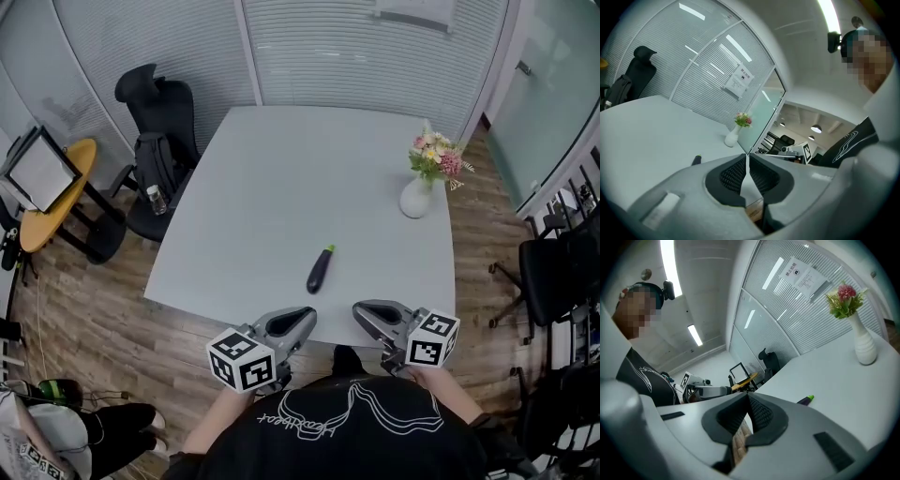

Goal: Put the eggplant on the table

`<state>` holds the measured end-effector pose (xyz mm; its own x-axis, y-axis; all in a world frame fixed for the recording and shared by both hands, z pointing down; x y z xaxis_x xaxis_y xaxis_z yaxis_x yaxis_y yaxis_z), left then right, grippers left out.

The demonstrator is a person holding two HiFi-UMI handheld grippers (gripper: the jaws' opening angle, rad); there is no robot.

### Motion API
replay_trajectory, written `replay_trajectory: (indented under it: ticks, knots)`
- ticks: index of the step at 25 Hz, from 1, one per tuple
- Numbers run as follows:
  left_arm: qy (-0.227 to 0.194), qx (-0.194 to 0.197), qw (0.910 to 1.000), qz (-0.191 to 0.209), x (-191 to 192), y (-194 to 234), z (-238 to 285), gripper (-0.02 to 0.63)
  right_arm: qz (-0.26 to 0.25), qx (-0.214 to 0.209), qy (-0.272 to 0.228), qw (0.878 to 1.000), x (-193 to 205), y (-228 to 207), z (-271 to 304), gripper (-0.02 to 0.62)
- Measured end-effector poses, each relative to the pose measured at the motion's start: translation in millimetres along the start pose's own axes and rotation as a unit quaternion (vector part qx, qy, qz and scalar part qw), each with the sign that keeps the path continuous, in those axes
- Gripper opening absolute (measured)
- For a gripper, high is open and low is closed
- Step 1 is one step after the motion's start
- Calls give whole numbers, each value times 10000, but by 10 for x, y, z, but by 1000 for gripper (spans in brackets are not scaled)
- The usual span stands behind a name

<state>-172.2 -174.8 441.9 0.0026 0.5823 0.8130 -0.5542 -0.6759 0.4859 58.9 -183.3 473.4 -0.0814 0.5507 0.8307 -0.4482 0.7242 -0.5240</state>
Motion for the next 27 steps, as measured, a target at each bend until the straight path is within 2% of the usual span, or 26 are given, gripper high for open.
replay_trajectory:
  ticks: [5,11,27]
  knots:
    - [72,-144,9997,192,53,-16,-23,25,-141,-58,42,9999,42,104,16,6]
    - [146,-113,9995,274,86,-45,27,23,-91,6,56,9999,75,103,-20,6]
    - [216,-144,9994,239,38,60,153,23,-13,39,90,10000,37,-60,26,6]
Point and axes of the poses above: the fingertips, and each gripper's own axes: z forward along the fingers, y to its left, x out of its underside, the point moved 9 cm from there along -z, backward along the fingers, and after that the axes turned 6 degrees about y, right-handed, at the moved point
